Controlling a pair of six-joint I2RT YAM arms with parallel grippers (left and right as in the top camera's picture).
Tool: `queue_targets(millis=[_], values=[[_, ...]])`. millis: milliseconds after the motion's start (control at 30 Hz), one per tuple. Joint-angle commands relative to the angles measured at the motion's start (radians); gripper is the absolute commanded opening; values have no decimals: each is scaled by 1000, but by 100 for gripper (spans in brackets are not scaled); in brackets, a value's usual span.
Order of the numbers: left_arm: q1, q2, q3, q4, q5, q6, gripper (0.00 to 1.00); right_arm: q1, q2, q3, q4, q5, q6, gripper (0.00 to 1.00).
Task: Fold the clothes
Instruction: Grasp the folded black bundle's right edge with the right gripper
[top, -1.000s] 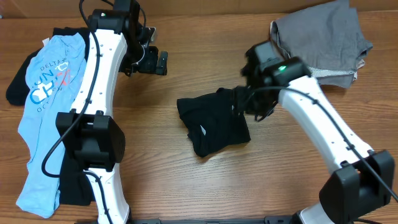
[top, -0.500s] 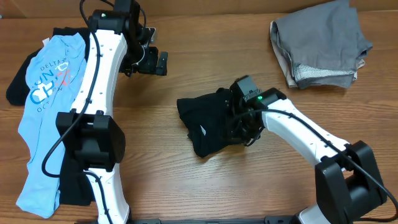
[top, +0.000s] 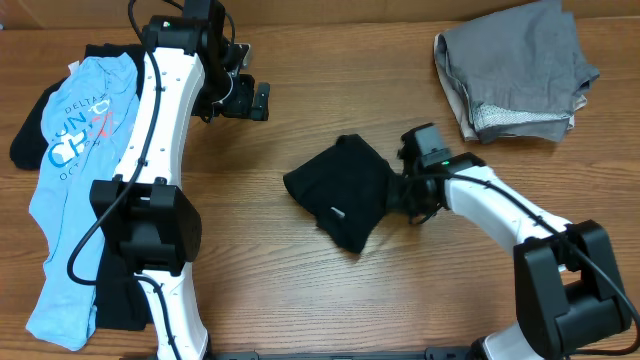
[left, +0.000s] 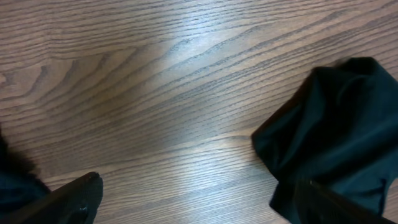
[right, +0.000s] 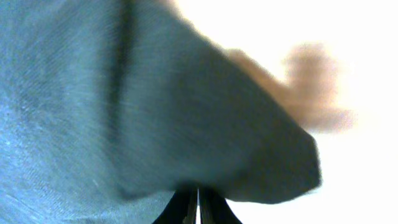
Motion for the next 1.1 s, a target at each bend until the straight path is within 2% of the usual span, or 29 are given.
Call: queue_targets(millis=[0,133,233,300,367,467,567,767,867,1067], values=[[6,9,-5,4,-6,-6,100,-50,-4,-3,82,61,3,7],[6,9,-5,19,-6,-6,100,-89,5,-3,235,129,-74,9],[6,9,-5,37,-6,-6,100,-117,5,3,367,127,-136,15],[6,9,-5,43,-6,-6,100,-130,5,31,379,112,-136,15],[6,9,-5,45,-6,-6,100,-136,-3,80,326,62,-136,17],[6,9,-5,44,-6,-6,100,-137,-34,187,163,-51,-136,44],[7,9,-5,45,-6,-6,100,-127,-71,279,-16,-142,-137,58],[13,9,-5,45,-6,-6,100,-23,-115,324,-309,-248,-168,66],[14,9,-5,48,-6,-6,100,45,-109,289,-352,-248,-185,68],[14,9,-5,50,-6,-6,100,183,-106,145,-322,-239,-172,70]])
